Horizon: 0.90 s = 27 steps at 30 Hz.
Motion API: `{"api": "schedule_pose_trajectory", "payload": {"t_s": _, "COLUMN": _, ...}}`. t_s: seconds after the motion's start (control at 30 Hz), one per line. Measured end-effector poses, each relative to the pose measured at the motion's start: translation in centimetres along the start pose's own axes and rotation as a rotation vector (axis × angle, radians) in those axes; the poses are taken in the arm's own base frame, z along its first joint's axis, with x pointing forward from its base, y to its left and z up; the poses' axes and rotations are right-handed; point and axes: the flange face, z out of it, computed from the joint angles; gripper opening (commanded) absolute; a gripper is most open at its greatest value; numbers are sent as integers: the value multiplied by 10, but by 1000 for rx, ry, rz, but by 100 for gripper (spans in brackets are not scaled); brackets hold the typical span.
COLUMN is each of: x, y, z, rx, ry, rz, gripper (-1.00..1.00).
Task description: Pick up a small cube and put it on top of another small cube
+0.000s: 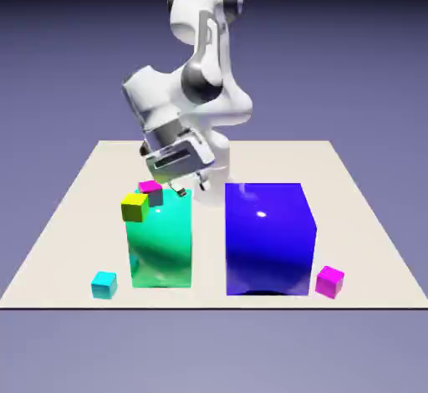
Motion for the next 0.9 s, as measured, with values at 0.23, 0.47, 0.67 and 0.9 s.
{"api": "schedule_pose_trajectory", "payload": {"t_s": 0.23, "x": 51, "y": -35, "z": 7, "rx": -39, "ry": -226, "rz": 293, "gripper": 0}}
{"api": "schedule_pose_trajectory", "payload": {"t_s": 0.47, "x": 87, "y": -75, "z": 2, "rx": -42, "ry": -425, "rz": 458, "gripper": 0}}
{"api": "schedule_pose_trajectory", "payload": {"t_s": 0.67, "x": 103, "y": -110, "z": -6, "rx": -56, "ry": -554, "rz": 495, "gripper": 0}}
{"api": "schedule_pose_trajectory", "payload": {"t_s": 0.9, "x": 205, "y": -90, "z": 14, "rx": -122, "ry": -419, "rz": 644, "gripper": 0}}
